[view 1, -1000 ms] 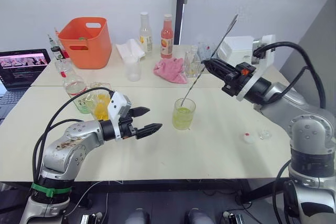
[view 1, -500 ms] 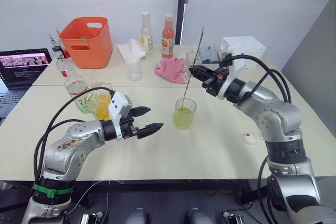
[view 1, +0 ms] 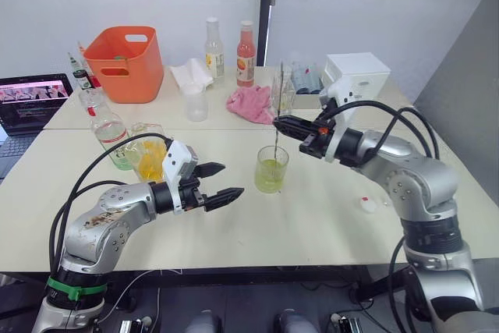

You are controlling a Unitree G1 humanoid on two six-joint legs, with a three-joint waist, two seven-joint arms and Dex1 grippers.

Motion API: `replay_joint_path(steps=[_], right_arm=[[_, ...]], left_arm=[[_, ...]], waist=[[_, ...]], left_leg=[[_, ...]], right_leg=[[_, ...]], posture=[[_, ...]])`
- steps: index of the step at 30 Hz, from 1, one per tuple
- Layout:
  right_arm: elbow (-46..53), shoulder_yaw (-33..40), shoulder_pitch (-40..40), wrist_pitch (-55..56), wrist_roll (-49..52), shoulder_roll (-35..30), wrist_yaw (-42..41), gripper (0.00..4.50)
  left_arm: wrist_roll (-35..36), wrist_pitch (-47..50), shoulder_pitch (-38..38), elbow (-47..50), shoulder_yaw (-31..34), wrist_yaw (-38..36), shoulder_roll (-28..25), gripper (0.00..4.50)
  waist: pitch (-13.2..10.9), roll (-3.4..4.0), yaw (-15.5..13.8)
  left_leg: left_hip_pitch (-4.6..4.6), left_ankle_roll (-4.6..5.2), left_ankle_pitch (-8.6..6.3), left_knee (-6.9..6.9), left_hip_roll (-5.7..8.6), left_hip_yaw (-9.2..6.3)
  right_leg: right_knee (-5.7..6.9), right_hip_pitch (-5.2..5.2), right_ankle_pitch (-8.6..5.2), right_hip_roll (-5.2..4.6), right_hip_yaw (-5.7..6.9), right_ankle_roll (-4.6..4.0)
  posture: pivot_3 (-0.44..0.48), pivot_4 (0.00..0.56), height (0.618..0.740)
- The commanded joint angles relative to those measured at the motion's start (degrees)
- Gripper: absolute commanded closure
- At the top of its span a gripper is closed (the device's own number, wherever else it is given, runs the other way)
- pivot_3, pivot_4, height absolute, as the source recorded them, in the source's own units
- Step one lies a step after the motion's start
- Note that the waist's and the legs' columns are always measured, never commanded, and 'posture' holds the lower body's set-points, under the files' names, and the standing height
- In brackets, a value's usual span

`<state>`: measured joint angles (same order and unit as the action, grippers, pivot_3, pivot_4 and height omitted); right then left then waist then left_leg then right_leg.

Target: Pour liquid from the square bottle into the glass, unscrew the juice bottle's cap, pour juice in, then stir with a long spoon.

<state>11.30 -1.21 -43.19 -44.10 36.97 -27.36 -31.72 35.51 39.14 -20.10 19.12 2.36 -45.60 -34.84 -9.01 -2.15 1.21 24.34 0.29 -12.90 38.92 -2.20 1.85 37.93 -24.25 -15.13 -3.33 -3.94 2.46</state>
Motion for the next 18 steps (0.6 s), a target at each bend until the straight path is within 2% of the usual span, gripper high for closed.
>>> replay_joint_path(steps=[1, 5, 10, 14, 18], right_arm=[[-1.5, 1.8, -2.6, 3.7, -1.4, 2.8, 1.1, 4.50], [-8.9, 2.2, -4.5, 10.5, -5.1, 5.3, -0.2, 4.50], [-14.0, 2.8, -5.4, 14.9, -8.1, 4.7, -1.8, 4.50], [-13.1, 2.8, -4.3, 13.5, -9.1, 2.0, -3.5, 4.50], [-7.5, 2.9, -2.1, 9.0, -6.5, -0.4, -5.6, 4.50]], left_arm=[[0.2, -0.5, -0.8, 1.4, 0.6, 0.1, -0.2, 0.03], [-0.3, -0.8, -1.4, 0.9, 0.1, -0.2, -0.1, 0.03], [-0.2, -0.7, -2.0, 0.9, -0.2, -0.4, 0.0, 0.03], [-0.1, -0.7, -2.3, 0.6, -0.1, -0.6, -0.2, 0.03], [-0.1, -0.8, -2.4, 0.5, -0.1, -0.6, -0.2, 0.03]], waist=[[0.0, 0.00, -0.1], [0.0, 0.00, -0.2], [0.0, 0.00, -0.4], [0.0, 0.01, -0.3], [0.0, 0.01, -0.4]], left_leg=[[0.01, 0.00, 0.00, 0.00, 0.01, 0.00], [0.00, 0.00, 0.00, 0.01, 0.04, 0.04], [0.03, 0.00, 0.00, 0.01, 0.12, 0.09], [0.03, 0.00, 0.00, -0.01, 0.09, 0.06], [0.03, 0.00, 0.00, -0.01, 0.10, 0.05]], right_leg=[[0.00, 0.00, 0.00, -0.01, 0.00, 0.00], [-0.01, 0.01, 0.00, -0.03, 0.00, 0.00], [-0.01, 0.01, 0.00, -0.09, 0.01, 0.00], [0.00, -0.01, 0.00, -0.08, 0.01, 0.00], [-0.02, 0.00, 0.00, -0.08, 0.01, 0.00]], posture=[[0.000, 0.150, 0.715], [0.000, 0.150, 0.715], [0.000, 0.150, 0.715], [0.000, 0.150, 0.715], [0.000, 0.150, 0.715]])
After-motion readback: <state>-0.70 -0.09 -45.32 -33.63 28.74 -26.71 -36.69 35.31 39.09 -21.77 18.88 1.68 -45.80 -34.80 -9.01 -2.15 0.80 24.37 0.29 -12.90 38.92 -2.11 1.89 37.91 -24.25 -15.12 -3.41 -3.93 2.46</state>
